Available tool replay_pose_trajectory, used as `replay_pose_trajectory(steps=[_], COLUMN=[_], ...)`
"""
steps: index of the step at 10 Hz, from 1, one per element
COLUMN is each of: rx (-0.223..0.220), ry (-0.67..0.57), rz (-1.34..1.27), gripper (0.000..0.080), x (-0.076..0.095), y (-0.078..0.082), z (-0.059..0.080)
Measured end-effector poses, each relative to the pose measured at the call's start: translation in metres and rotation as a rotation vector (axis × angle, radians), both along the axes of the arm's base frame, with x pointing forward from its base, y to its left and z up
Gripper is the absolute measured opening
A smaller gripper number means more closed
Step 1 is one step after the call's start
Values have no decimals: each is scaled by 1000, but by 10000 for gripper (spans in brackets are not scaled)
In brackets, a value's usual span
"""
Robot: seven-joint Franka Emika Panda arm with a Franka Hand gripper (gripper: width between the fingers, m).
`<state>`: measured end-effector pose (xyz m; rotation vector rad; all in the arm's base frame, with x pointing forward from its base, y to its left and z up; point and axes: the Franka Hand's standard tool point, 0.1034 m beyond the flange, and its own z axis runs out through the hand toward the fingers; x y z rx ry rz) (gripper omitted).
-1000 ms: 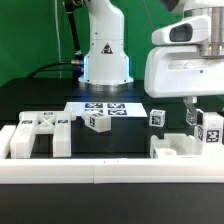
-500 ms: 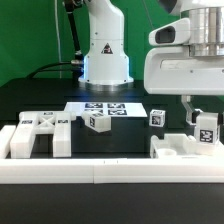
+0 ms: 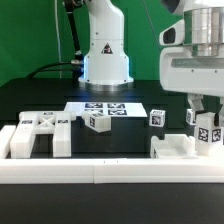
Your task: Assemble chair
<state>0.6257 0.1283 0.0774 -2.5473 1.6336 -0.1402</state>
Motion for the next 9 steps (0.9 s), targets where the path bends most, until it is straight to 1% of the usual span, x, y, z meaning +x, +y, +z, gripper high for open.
replay_pose_trajectory(steps=[2, 3, 4, 5, 6, 7, 8, 9], rx=[30, 36, 35, 30, 20, 15, 0, -16], ry=[11, 13, 13, 14, 27, 27, 22, 16], rz=[-144, -172, -165, -134, -67, -19, 92, 214], gripper=[290, 290, 378, 378, 565, 565, 635, 645], x=[0, 0, 0, -1, -2, -1, -1, -1], y=[0, 0, 1, 0, 0, 0, -1, -1], z=[0, 0, 0, 0, -1, 0, 0, 0])
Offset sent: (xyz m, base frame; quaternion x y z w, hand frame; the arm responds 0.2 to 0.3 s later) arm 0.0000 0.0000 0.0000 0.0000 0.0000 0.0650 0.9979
